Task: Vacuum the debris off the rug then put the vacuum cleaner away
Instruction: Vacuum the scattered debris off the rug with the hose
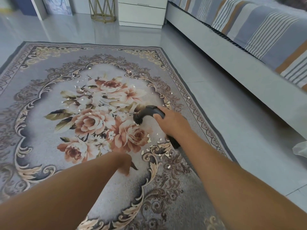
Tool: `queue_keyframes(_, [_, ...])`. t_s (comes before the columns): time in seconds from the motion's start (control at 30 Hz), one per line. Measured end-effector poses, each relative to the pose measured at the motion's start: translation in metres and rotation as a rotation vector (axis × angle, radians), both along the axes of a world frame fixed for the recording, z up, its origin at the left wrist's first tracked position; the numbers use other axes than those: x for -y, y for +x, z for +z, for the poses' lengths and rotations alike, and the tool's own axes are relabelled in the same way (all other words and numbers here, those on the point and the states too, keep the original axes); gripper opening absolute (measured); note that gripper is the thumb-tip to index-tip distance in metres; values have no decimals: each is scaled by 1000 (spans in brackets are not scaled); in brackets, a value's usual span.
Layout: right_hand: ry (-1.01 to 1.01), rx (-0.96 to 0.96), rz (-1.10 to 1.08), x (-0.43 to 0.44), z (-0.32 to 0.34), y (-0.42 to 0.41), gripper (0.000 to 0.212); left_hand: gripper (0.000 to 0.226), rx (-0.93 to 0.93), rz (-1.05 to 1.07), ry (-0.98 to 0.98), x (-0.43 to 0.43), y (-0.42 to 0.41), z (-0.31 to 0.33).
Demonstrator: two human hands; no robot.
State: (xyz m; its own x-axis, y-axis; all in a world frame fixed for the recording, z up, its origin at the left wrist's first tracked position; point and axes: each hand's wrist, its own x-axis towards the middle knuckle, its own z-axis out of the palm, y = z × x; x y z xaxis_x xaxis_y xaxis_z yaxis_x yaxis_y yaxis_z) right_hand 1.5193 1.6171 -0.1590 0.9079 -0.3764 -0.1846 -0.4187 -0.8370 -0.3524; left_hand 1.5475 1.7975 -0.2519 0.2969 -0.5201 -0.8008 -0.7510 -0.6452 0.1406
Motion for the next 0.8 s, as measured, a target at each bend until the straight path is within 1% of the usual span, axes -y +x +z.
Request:
queue_keyframes(0.13, [41,36,-32,-3,-7,43,49,55,15,-12,23,3,-6,4])
queue_keyframes(0.27, [52,45,-42,1,-9,45,52,57,49,-14,29,4,-11,4])
queue_keyframes(0.37, [53,34,-26,10,-8,24,53,59,58,-10,34,1,-13,2])
queue_keyframes(0.5, [64,-3,-9,23,6,-21,47,61,52,-14,57,0,-14,6])
queue_keyframes(0.63, [38,-64,27,22,20,-54,47,60,37,-30,98,6,-19,22])
queue_keyframes(0.8, [-15,-76,33,24,27,-81,50,58,54,-9,93,7,-30,45])
